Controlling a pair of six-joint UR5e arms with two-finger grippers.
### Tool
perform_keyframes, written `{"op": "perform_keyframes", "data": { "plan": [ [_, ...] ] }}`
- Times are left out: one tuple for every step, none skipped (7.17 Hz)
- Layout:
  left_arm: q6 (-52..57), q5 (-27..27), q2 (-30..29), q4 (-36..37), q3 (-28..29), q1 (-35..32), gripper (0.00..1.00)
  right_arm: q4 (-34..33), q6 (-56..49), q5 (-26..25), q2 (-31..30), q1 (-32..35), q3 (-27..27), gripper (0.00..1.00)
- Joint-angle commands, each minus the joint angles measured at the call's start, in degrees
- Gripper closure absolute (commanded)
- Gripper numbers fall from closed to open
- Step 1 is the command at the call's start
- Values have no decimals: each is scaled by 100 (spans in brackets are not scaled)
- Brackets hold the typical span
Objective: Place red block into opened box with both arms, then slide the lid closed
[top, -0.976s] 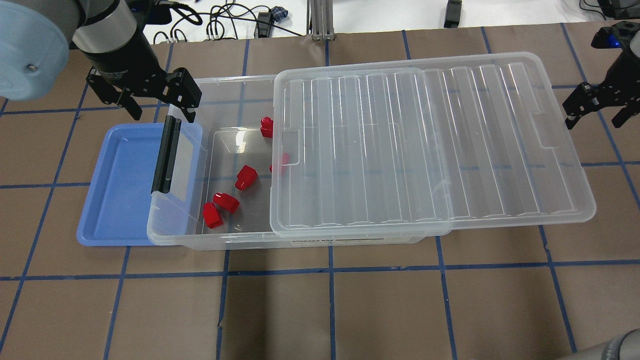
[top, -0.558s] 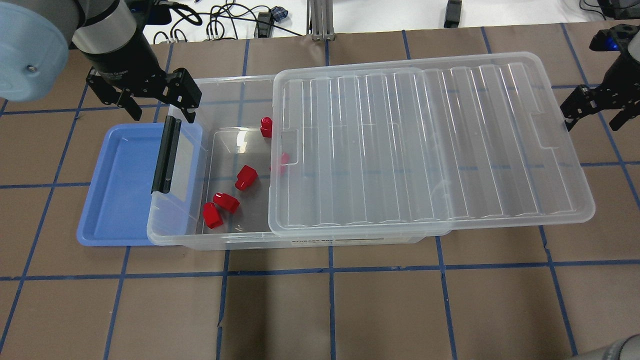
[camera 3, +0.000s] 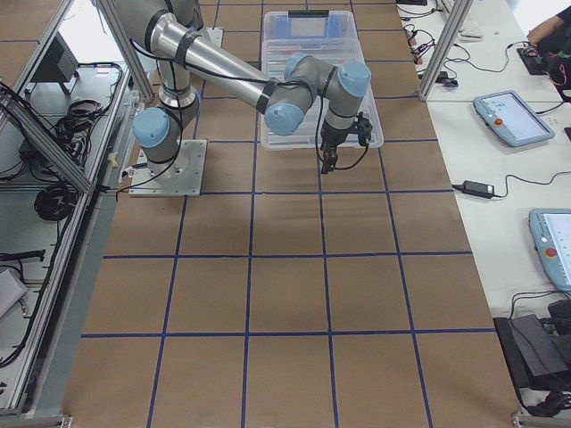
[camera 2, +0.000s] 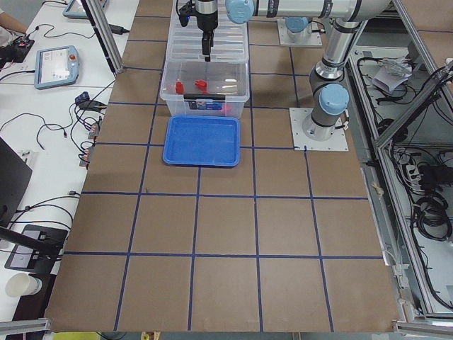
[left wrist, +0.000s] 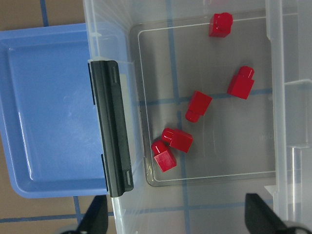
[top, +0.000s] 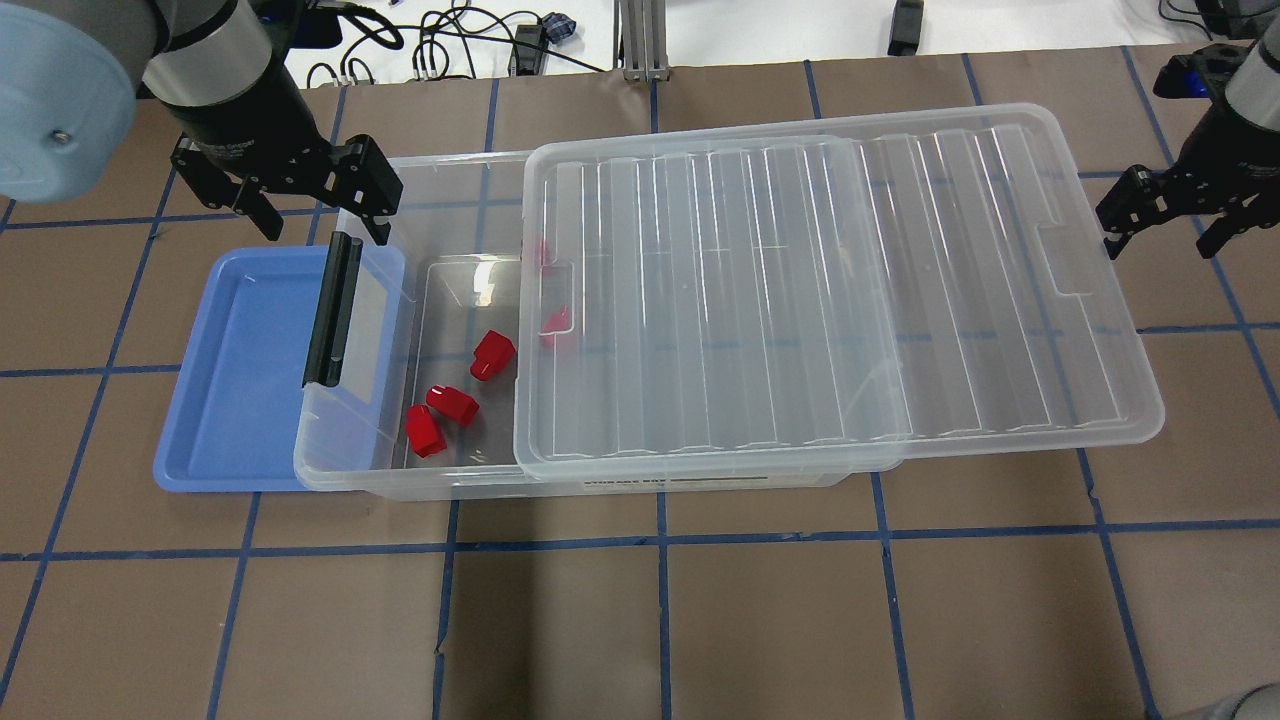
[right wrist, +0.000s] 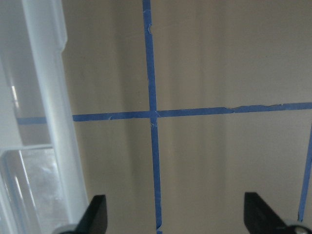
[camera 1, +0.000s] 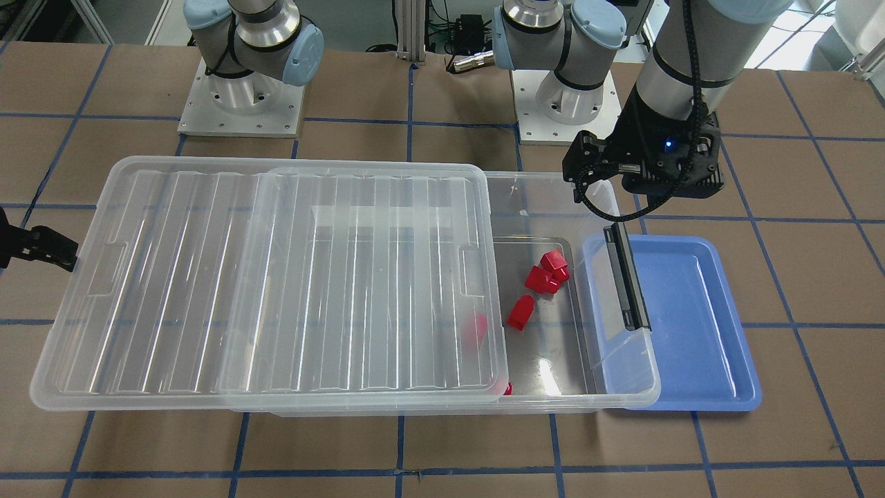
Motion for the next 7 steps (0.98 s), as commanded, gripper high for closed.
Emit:
{"op": "perform_keyframes", "data": {
  "plan": [
    [0, 0, 0, 0, -7, 0, 0, 31, 405, 3, -48, 227, 32, 0],
    [0, 0, 0, 0, -7, 0, 0, 31, 608, 3, -66, 342, 76, 0],
    [0, 0, 0, 0, -15, 0, 0, 40, 697, 3, -83, 386, 85, 0],
    [0, 0, 0, 0, -7, 0, 0, 49, 846, 11, -101, 509, 102, 0],
    [0, 0, 0, 0, -7, 0, 0, 49, 1152, 11, -101, 736, 103, 0],
    [0, 0, 0, 0, -15, 0, 0, 49, 1494, 11, -101, 930, 103, 0],
    [0, 0, 0, 0, -16, 0, 0, 49, 1689, 11, -101, 1080, 103, 0]
  ]
}}
